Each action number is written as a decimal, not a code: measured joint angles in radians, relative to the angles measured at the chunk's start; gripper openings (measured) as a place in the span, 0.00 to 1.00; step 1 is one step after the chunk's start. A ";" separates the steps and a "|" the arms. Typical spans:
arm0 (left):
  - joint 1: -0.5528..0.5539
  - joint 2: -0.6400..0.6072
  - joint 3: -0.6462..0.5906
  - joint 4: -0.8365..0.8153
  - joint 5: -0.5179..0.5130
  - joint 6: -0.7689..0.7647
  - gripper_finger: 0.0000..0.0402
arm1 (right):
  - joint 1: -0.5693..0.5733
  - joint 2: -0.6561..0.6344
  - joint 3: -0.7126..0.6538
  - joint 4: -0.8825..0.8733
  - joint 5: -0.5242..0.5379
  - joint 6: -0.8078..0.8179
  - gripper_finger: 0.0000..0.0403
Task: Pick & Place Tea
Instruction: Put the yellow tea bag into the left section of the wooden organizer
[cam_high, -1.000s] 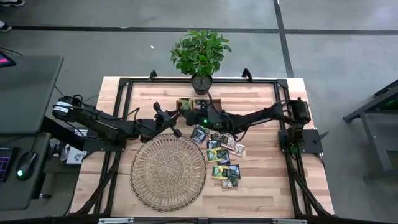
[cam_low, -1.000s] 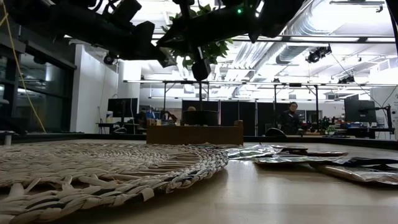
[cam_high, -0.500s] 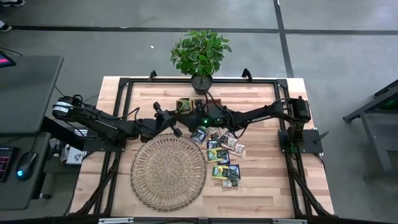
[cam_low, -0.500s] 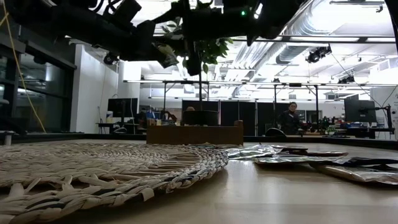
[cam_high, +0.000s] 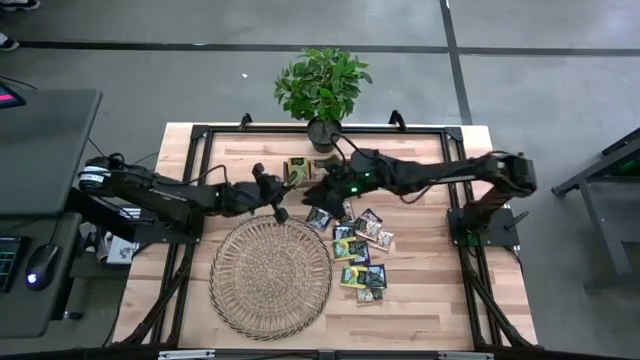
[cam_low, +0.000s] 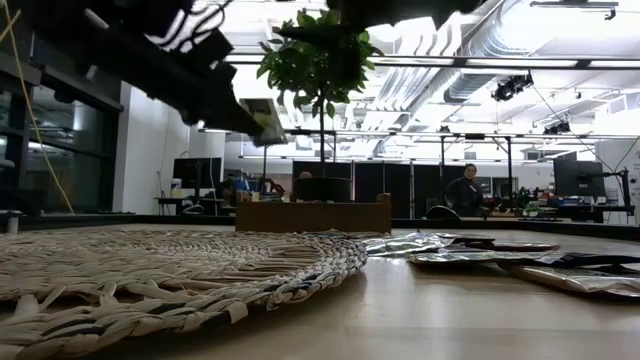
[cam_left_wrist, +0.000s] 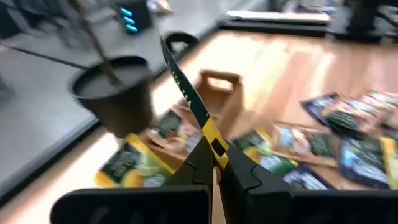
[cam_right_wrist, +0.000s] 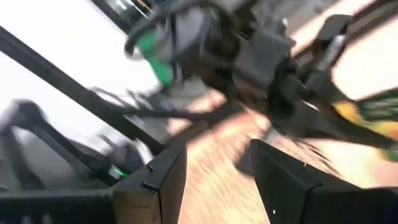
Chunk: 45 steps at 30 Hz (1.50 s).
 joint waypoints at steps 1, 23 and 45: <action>0.028 0.000 0.000 -0.014 0.057 -0.001 0.00 | 0.002 -0.028 0.000 -0.081 0.016 -0.033 0.43; 0.613 0.090 0.212 -0.415 0.942 0.269 0.00 | 0.221 -0.193 -0.002 -0.581 0.414 -0.188 0.43; 0.617 0.265 0.309 -0.462 0.846 0.304 0.00 | 0.247 -0.193 -0.002 -0.585 0.451 -0.188 0.43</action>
